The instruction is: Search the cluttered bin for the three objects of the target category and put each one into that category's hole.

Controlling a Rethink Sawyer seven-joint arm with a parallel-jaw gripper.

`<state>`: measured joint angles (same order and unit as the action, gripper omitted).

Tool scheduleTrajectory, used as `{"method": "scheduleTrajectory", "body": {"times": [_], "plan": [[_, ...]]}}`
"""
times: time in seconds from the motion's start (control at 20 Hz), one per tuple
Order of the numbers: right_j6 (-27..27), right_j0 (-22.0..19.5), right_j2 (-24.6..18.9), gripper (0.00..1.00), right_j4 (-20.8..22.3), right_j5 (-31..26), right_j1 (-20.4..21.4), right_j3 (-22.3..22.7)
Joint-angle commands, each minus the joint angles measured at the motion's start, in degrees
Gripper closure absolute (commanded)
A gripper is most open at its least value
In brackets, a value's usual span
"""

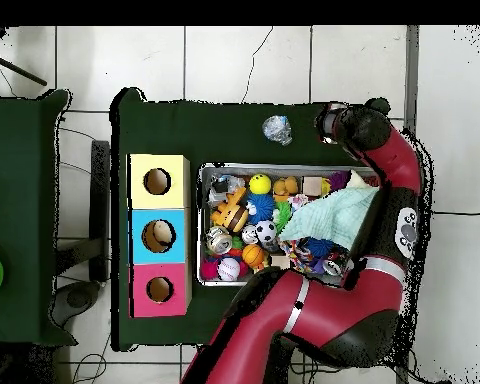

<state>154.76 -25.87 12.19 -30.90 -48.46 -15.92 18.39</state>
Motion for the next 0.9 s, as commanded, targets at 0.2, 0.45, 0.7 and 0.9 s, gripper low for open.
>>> {"method": "scheduleTrajectory", "body": {"times": [0.2, 0.45, 0.7, 0.9], "plan": [[4.8, 2.9, -1.7, 1.0, -6.2, -0.5, -5.8, -3.5], [5.6, 3.9, -1.7, 1.0, -8.6, 0.8, -6.4, -3.1], [5.6, 4.4, -2.6, 1.0, -9.0, -0.9, -4.6, -0.6], [4.2, 4.7, -5.4, 1.0, -7.4, -2.5, 1.6, 7.9]]}}
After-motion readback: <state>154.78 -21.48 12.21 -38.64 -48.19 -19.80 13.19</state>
